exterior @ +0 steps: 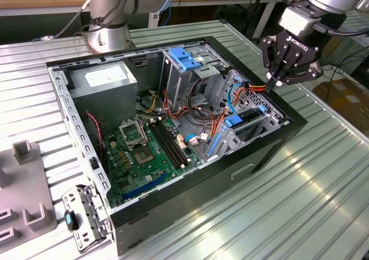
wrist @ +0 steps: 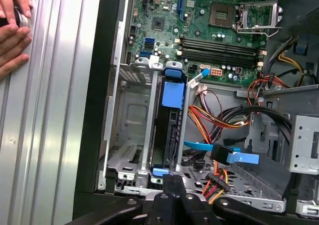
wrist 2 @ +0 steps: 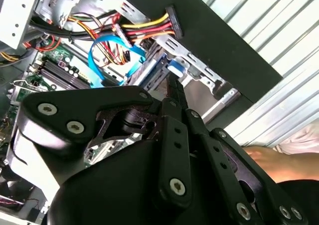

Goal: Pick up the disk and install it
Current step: 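Insert the first disk wire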

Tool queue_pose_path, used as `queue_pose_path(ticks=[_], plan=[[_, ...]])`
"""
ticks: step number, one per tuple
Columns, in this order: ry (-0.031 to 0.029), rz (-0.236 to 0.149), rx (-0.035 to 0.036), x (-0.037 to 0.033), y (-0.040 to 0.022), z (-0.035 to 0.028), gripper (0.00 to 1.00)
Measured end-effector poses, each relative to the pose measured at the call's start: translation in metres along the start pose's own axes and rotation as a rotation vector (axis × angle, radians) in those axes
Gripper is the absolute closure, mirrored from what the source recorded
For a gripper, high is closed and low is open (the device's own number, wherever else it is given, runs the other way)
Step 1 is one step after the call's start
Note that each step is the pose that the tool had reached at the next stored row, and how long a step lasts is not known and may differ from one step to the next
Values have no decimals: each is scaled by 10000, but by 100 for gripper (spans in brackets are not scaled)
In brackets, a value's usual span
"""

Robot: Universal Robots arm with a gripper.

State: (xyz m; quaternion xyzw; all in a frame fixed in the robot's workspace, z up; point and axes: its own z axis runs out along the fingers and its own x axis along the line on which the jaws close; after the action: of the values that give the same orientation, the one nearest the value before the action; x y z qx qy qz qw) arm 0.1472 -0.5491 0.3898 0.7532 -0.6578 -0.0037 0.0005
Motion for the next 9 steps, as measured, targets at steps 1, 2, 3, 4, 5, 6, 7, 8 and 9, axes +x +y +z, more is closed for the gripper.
queue_pose_path(ticks=[1,2,3,4,5,6,7,8,9], plan=[[2,-26,0,-18,-9,1,88],[2,-70,0,-26,-16,3,88],[0,-144,0,-29,-20,6,88],[-2,-229,-1,-31,-23,9,88],[1,-387,-2,-33,-28,12,88],[5,-516,-3,-33,-30,12,88],[8,-691,-4,-33,-32,13,88],[8,-962,-5,-34,-33,17,88],[7,-1144,-6,-33,-34,21,88]])
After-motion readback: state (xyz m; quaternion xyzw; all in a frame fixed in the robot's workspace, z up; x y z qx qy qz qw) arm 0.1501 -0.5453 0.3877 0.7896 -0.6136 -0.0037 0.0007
